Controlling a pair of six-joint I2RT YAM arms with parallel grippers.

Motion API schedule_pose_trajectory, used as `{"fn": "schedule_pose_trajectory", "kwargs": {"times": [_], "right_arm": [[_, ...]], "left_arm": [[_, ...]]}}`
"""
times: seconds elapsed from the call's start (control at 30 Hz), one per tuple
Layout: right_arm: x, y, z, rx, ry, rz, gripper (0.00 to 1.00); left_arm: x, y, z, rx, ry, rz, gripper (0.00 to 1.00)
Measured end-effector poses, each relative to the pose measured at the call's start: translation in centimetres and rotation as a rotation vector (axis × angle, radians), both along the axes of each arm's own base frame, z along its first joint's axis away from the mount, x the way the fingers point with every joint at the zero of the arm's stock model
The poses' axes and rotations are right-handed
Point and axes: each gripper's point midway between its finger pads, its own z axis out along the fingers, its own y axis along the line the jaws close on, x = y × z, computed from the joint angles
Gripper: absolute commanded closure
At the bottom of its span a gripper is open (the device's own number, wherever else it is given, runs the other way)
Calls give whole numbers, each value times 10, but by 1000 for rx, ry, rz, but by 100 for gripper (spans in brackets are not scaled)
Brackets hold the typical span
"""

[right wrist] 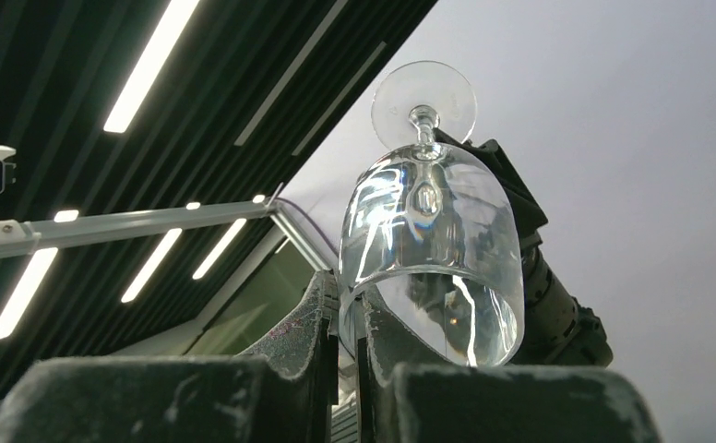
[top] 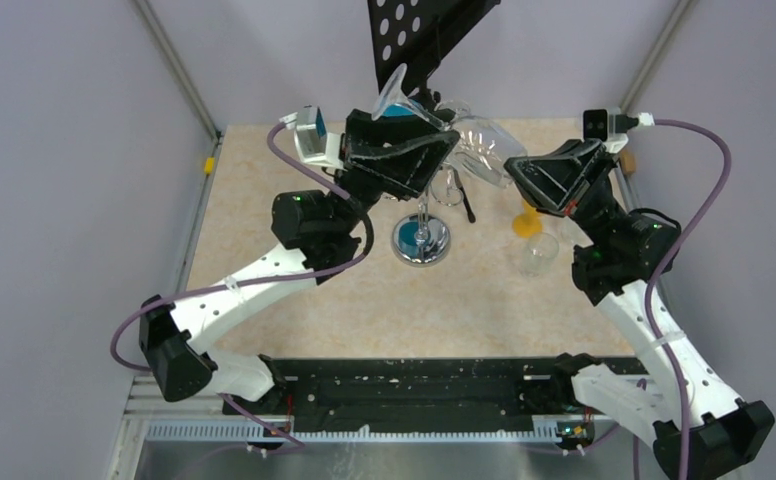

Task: Take the wine glass off the wine glass rack

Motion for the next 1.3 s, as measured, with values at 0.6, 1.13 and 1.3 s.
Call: {"fn": "schedule_pose_trajectory", "kwargs": {"times": [0.6, 1.13, 1.3], "right_arm": [[9, -15, 6, -218, -18, -410, 100], [40, -148, -35, -837, 252, -1269, 100], [67, -182, -103, -1187, 487, -1394, 100]], "left_arm": [[-8, 9, -44, 287, 31, 121, 20], [52, 56, -115, 661, 240, 595, 9], [61, 72, -131, 721, 301, 679, 9]]}}
